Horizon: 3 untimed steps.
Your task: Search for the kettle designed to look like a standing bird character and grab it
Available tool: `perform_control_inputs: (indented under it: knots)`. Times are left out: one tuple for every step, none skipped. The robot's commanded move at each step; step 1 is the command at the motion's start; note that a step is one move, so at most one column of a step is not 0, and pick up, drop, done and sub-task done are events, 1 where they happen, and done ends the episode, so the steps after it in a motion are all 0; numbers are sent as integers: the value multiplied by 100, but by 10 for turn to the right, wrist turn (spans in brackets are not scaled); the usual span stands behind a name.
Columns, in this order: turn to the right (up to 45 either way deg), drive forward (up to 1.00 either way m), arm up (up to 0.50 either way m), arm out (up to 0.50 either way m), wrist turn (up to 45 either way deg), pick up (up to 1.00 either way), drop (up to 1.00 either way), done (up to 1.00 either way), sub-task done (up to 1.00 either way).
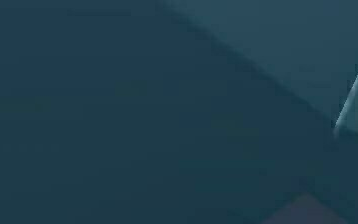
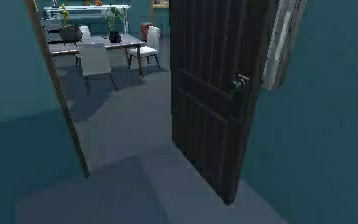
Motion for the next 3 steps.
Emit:
perform_control_inputs:
  knots:
    - [450,0,0,0,0,0,0,0,0]
    - [270,0,0,0,0,0,0,0,0]
    - [0,100,0,0,0,0,0,0,0]
